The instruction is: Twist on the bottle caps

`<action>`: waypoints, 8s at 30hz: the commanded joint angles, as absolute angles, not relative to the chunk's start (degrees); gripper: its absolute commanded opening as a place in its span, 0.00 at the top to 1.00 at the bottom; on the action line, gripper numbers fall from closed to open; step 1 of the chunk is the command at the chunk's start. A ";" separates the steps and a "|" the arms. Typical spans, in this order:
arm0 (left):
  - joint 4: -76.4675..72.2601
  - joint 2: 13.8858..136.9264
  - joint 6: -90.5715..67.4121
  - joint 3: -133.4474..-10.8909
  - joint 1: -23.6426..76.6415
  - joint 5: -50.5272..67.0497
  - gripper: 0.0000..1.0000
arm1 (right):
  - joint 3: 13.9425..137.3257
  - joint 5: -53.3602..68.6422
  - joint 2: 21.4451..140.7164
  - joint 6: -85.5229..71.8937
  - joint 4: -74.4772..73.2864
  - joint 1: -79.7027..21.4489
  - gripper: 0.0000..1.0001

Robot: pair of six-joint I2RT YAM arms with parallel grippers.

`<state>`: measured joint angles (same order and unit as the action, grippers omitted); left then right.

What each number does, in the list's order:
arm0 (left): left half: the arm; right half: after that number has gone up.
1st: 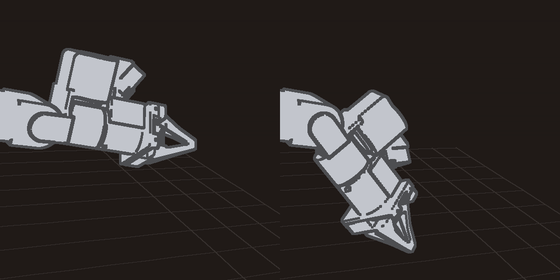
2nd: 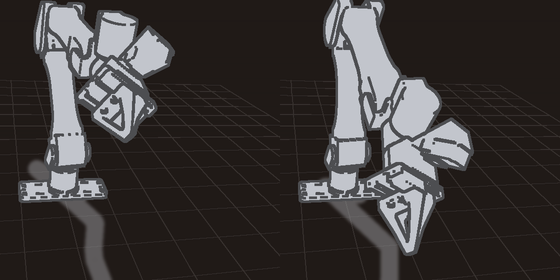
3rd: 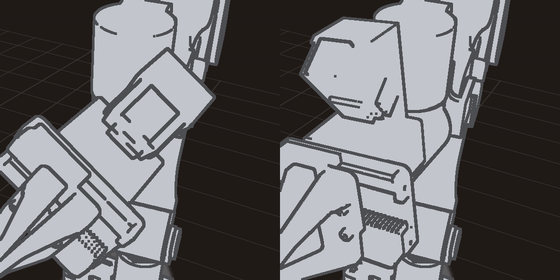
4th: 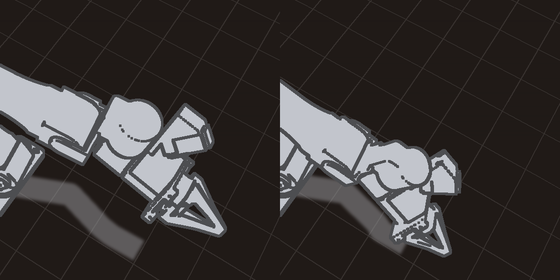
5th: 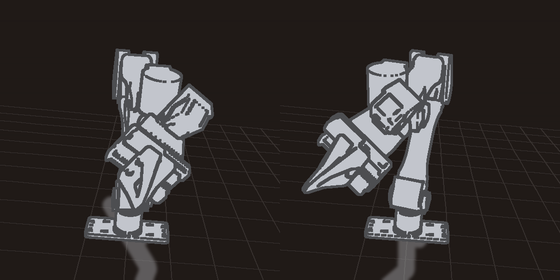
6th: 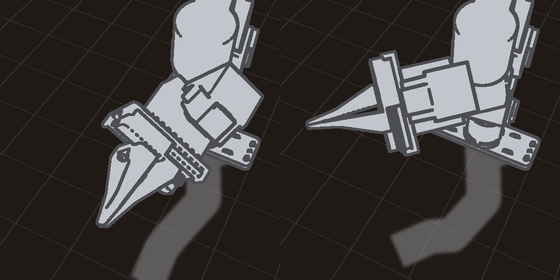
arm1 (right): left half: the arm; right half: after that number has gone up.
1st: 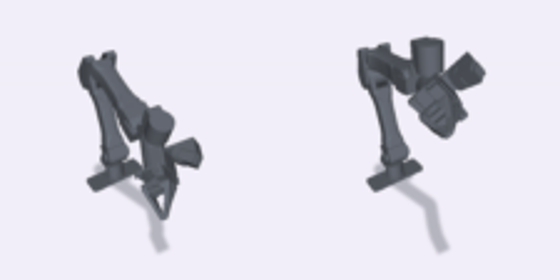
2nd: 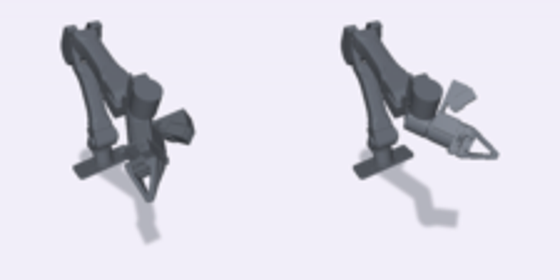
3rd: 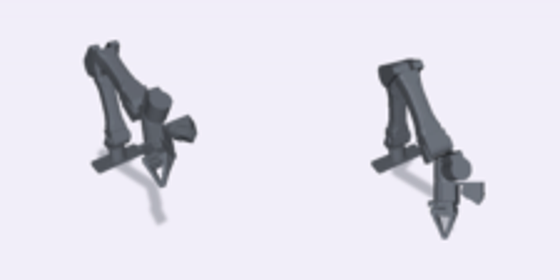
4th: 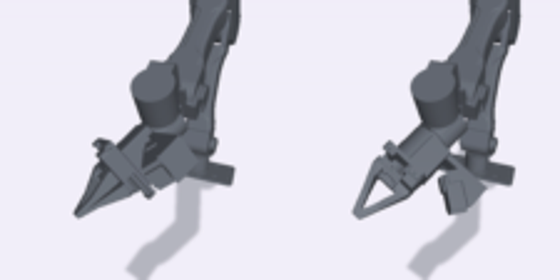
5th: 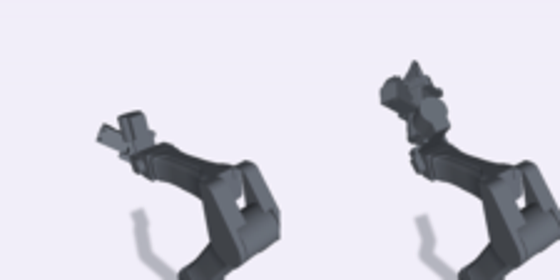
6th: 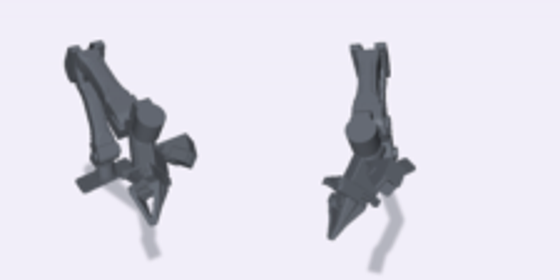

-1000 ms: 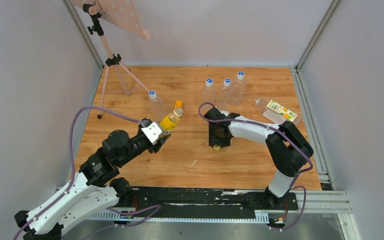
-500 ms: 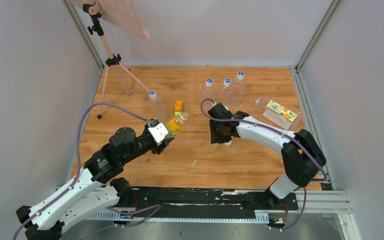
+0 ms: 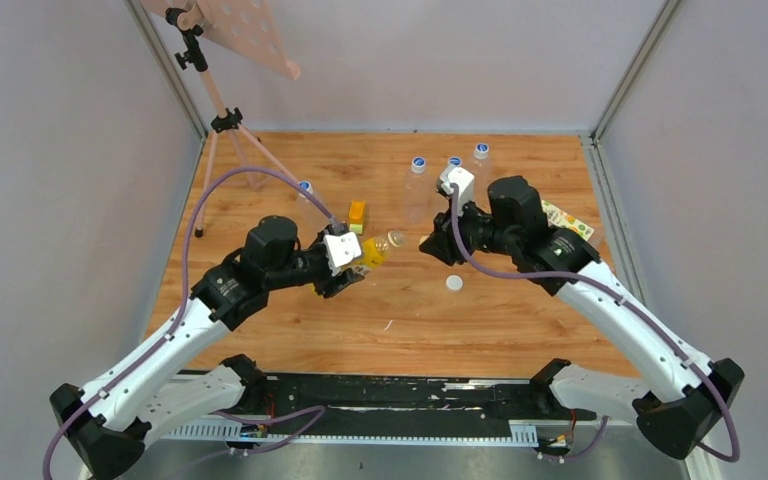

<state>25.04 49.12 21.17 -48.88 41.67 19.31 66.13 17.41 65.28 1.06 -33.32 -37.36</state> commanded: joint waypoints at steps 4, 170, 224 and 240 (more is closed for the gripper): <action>32.08 52.24 29.68 -57.42 39.19 30.26 0.74 | 66.82 33.45 59.08 19.68 -27.81 -37.53 1.00; -20.09 58.42 23.68 -47.10 58.76 -5.27 0.95 | 79.47 12.42 83.17 -55.77 -45.79 -41.31 0.94; -7.24 59.47 2.36 -44.11 43.77 43.50 0.95 | 78.00 66.84 66.72 13.18 -31.24 -22.07 0.31; -3.99 60.10 3.28 -47.31 43.78 43.70 0.95 | 79.89 73.81 70.56 12.53 -31.43 -22.20 0.42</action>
<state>-3.36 60.64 2.59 -44.42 44.03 42.65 77.32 69.82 70.17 11.14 -32.47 -22.31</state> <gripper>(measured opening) 0.587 0.602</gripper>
